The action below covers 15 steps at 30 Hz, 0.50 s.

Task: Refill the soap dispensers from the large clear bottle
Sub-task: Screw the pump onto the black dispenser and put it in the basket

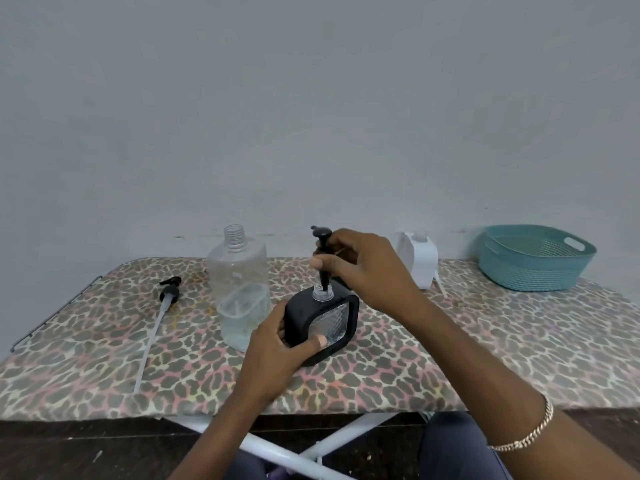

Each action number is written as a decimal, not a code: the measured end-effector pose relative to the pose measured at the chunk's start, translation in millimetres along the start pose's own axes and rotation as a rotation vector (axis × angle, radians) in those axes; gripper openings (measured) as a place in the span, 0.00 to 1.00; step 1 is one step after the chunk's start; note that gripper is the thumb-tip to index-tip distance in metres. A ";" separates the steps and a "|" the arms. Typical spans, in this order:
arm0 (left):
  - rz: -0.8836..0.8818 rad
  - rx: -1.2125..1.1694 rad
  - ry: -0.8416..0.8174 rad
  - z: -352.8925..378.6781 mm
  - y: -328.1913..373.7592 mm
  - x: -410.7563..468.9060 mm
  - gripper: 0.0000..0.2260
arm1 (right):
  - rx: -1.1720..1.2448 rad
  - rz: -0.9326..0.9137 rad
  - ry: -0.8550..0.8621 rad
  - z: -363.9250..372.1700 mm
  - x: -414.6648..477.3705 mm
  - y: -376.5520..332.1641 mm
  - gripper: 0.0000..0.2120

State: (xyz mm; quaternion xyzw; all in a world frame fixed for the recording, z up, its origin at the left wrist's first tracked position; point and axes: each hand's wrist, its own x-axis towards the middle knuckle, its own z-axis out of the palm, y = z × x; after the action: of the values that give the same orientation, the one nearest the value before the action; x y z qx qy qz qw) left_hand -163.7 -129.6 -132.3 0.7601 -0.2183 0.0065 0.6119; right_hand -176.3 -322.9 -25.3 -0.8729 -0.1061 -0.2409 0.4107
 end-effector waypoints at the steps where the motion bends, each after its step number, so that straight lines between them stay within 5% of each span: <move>1: 0.000 0.002 0.000 -0.1 -0.5 0.1 0.25 | 0.004 0.005 -0.001 2.8 -4.6 3.4 0.14; 15: 0.011 -0.001 -0.009 0.5 -3.4 0.8 0.23 | 0.176 0.120 -0.103 16.4 -32.5 30.6 0.13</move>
State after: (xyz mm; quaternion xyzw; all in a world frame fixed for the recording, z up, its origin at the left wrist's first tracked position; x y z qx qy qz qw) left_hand -161.9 -129.8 -135.3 0.7586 -0.2253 0.0062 0.6114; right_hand -187.1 -329.4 -71.1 -0.8495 -0.0956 -0.1605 0.4935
